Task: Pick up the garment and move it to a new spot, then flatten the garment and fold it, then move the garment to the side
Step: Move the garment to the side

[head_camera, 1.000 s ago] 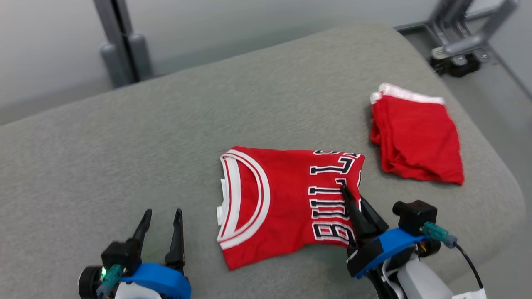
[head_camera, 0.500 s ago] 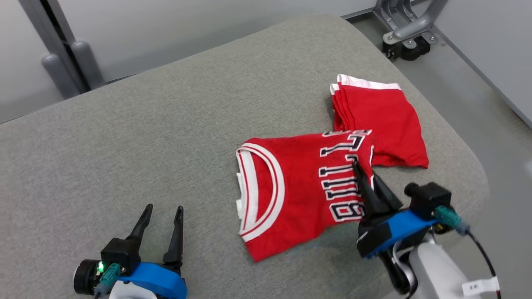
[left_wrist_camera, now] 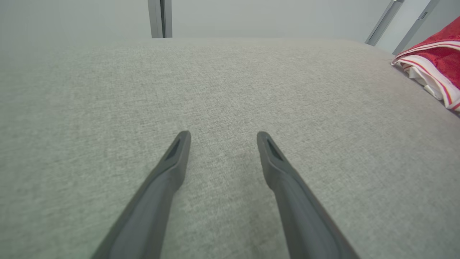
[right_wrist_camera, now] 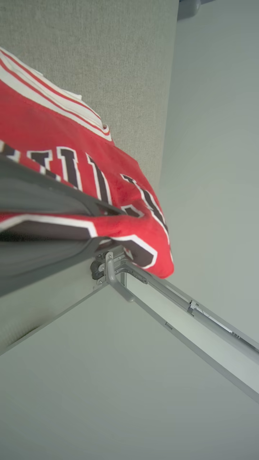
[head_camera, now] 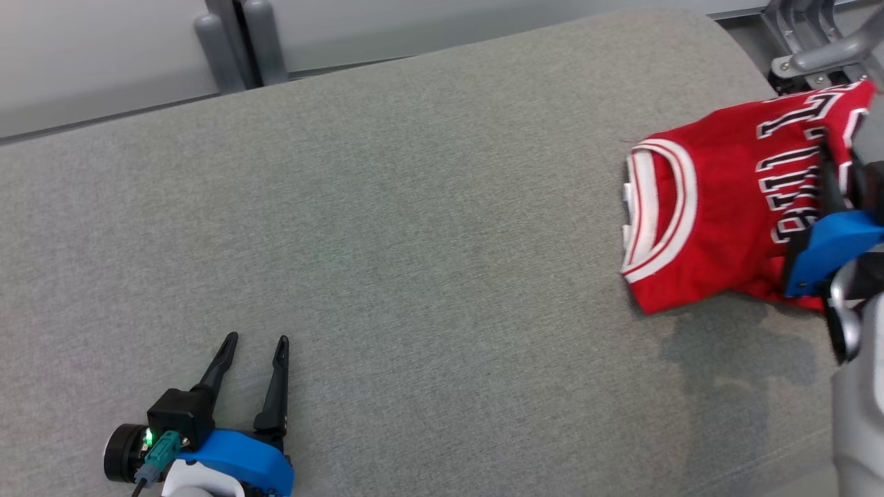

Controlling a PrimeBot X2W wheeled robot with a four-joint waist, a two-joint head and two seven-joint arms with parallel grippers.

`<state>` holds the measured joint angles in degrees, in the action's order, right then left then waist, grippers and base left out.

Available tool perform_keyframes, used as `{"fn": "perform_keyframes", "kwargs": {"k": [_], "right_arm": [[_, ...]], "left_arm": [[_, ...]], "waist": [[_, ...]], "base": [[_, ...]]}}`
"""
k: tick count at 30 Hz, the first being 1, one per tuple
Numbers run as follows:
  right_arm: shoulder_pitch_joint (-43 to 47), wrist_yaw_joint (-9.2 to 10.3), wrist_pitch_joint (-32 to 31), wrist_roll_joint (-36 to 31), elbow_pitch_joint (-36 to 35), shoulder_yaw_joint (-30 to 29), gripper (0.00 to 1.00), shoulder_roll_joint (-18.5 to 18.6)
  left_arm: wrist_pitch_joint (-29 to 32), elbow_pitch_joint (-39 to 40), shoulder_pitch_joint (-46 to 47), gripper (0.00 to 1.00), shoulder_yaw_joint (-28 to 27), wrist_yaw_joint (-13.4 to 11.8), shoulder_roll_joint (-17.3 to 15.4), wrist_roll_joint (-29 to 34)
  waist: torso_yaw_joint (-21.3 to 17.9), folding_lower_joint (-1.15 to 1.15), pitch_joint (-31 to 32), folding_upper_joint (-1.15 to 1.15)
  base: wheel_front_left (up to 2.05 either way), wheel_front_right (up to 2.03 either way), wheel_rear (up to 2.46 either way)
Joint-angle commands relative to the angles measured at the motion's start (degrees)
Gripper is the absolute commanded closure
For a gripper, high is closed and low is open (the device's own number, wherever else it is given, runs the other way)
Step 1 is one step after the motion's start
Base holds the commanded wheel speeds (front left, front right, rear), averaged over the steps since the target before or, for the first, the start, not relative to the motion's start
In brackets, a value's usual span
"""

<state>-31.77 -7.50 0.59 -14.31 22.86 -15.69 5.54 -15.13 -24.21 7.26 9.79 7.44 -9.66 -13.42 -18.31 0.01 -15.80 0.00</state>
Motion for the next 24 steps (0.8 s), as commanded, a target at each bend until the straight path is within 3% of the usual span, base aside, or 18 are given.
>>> {"fn": "perform_keyframes", "kwargs": {"k": [1, 7, 8, 9, 10, 16, 24], "right_arm": [[-0.5, 0.02, -1.7, -2.7, -1.8, -2.1, 1.00, 2.2], [0.1, 0.03, -6.0, -5.6, -4.9, -7.1, 1.00, 5.4], [0.2, 0.03, -6.5, -6.3, -5.4, -8.0, 0.77, 5.4], [0.3, 0.03, -7.0, -6.6, -5.8, -9.0, 0.31, 5.2], [0.0, 0.03, -6.8, -7.0, -6.5, -9.8, 0.00, 4.6], [-1.0, 0.02, -2.1, -8.9, -10.6, -11.0, 0.00, 2.2], [0.6, 0.02, 5.0, -5.0, -13.3, -3.6, 0.00, -2.6]], "left_arm": [[0.0, 0.2, 0.9, 0.00, -0.1, 0.1, -0.6, -0.5], [0.1, -0.7, 0.6, 0.00, 0.1, 0.1, -1.8, -1.3], [0.1, -1.0, 0.5, 0.00, 0.2, 0.0, -1.9, -1.3], [0.1, -1.0, 0.6, 0.00, 0.3, 0.0, -2.0, -1.4], [0.1, -1.1, 0.7, 0.00, 0.4, 0.0, -2.1, -1.4], [0.1, -1.1, 1.5, 0.00, -0.4, 0.0, -2.3, -1.5], [0.0, -1.8, 2.2, 0.00, -5.4, -0.6, 0.8, 0.6]], "waist": [[2.5, -0.01, -1.8, 0.00], [4.6, -0.01, -3.0, 0.00], [4.8, -0.01, -3.1, 0.00], [5.0, -0.01, -3.3, 0.00], [5.2, -0.01, -3.4, 0.00], [6.3, -0.01, -3.3, 0.00], [10.0, -0.01, 0.4, 0.00]], "base": [[0.00, 0.00, 0.00], [0.00, 0.00, 0.00], [0.00, 0.00, 0.00], [0.00, 0.00, 0.00], [0.00, 0.00, 0.00], [0.00, 0.00, 0.00], [0.00, 0.00, 0.00]]}}
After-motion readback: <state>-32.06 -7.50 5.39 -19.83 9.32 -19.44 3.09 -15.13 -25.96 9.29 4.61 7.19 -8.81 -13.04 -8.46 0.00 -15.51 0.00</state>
